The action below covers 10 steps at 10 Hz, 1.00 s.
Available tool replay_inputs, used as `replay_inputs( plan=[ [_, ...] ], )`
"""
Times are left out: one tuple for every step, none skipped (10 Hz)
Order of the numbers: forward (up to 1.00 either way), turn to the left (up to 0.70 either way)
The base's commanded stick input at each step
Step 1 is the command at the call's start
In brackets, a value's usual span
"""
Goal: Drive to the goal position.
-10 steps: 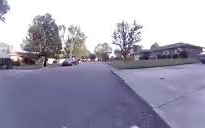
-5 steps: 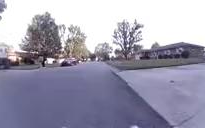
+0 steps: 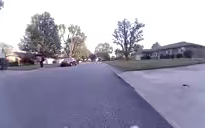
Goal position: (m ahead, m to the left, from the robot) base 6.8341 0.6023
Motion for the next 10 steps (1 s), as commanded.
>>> replay_inputs(
  plan=[
    [1.00,0.02],
    [1.00,0.02],
    [1.00,0.02],
    [1.00,0.02],
    [1.00,0.02],
    [1.00,0.02],
    [1.00,0.02],
    [1.00,0.01],
    [1.00,0.00],
    [1.00,0.01]
  ],
)
